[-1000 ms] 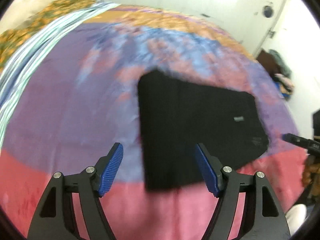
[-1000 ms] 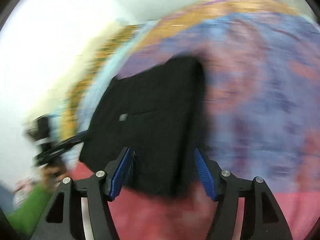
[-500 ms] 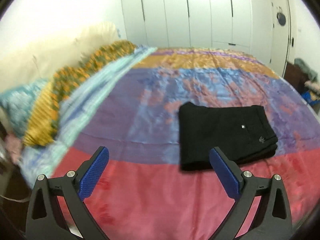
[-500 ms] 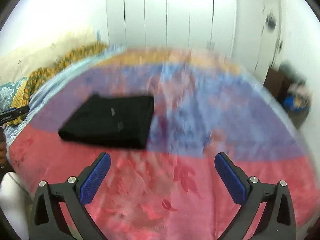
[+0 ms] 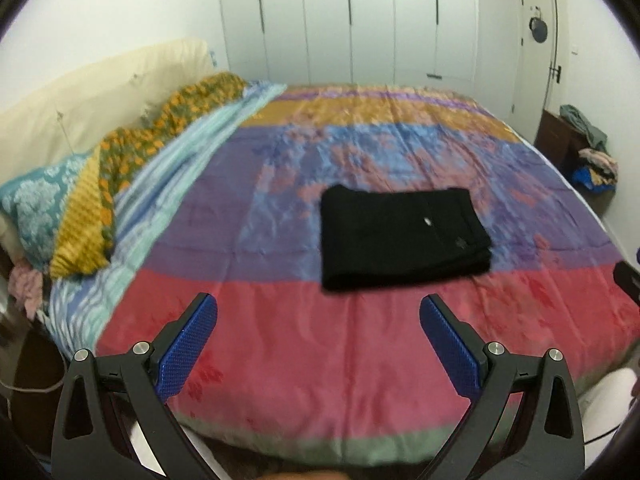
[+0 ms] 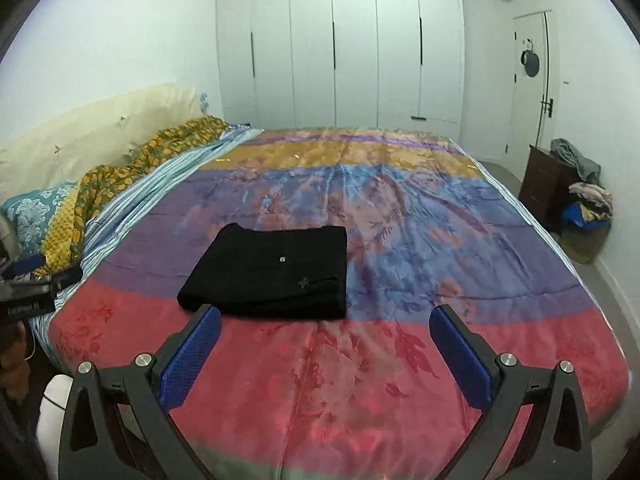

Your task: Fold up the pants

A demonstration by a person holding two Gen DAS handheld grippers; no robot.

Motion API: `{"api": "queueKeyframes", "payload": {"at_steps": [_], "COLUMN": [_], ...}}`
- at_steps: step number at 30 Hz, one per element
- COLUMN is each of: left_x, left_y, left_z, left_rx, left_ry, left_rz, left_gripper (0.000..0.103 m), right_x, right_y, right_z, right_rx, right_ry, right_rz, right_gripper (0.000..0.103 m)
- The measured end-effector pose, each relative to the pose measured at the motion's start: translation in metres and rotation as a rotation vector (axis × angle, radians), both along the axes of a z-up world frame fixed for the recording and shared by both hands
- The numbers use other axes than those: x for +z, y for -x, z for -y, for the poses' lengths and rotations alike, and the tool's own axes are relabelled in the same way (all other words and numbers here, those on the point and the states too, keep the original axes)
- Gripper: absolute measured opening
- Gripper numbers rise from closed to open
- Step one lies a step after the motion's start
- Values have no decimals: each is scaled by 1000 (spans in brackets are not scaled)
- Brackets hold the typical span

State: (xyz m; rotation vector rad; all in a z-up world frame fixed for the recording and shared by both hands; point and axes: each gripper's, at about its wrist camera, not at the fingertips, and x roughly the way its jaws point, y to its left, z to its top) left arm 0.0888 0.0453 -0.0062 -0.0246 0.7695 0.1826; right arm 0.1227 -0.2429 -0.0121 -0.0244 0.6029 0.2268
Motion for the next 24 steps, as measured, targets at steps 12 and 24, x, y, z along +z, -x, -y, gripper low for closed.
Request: {"api": "queueKeyframes", "payload": {"at_steps": [12, 24], "left_x": [8, 8], "left_y": [24, 18], "left_z": [24, 35], "left_rx": [-58, -69], "left_ry": [-68, -74], "left_rz": [-4, -33], "left_gripper": [102, 102], "right_x": [11, 14], "right_y": [28, 28], "right_z": [-30, -41], "right_rx": [97, 112], "right_ry": [29, 109], "right_rz": [-111, -156], "right_gripper": [103, 103]}}
